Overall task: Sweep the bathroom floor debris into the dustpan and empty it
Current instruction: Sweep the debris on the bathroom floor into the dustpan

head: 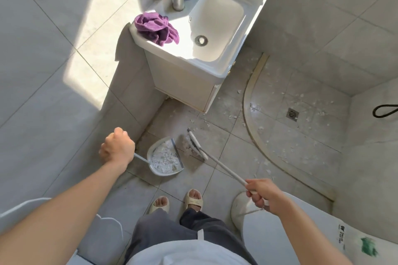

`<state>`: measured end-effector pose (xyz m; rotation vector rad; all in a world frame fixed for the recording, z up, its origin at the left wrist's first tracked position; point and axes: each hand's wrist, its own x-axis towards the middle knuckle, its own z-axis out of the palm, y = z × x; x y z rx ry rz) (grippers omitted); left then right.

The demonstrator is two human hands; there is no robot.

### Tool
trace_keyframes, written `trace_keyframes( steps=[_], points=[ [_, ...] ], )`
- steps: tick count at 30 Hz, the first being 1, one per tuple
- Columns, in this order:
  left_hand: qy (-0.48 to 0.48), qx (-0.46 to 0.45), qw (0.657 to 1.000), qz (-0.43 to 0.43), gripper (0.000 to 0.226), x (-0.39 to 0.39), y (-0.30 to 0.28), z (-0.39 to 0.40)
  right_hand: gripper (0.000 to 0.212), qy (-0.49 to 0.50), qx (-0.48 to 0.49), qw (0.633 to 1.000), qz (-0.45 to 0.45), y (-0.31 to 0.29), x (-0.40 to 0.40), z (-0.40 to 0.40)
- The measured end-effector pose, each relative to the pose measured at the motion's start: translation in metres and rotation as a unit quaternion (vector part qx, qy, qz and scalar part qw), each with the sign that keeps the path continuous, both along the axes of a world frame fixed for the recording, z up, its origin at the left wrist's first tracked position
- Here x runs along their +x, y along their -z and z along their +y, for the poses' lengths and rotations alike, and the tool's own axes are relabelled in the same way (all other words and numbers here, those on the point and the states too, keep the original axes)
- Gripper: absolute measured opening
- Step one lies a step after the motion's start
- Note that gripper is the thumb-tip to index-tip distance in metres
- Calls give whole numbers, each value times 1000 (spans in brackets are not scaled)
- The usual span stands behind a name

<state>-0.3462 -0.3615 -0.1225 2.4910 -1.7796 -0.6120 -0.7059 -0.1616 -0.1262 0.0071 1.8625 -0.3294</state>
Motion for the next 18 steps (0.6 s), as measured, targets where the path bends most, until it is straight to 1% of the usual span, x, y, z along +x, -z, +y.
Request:
trace_keyframes(
  steps=[2,4,6,8,10,12,16,18],
  points=[
    [4,-2,1000,3,25,-5,-1,-1,36,-25,-7,999,24,0,21,0],
    [8,-3,1000,9,25,-8,-2,-2,45,-86,-14,995,53,13,56,1],
    [11,0,1000,14,25,-10,-2,-4,44,-154,-15,986,66,31,93,0],
    [14,0,1000,17,25,-10,-1,-7,38,-177,2,983,46,40,123,-3],
    [18,1,1000,18,25,-9,-1,-11,33,-155,17,988,4,34,133,-7],
    [22,-1,1000,19,26,-7,-1,-15,35,-107,18,994,-20,20,119,-9],
    [33,2,999,28,27,-5,0,-26,35,-7,0,999,-38,-14,69,-1],
    [33,8,999,31,27,-6,1,-31,33,26,-18,999,-38,-26,62,4]
  ],
)
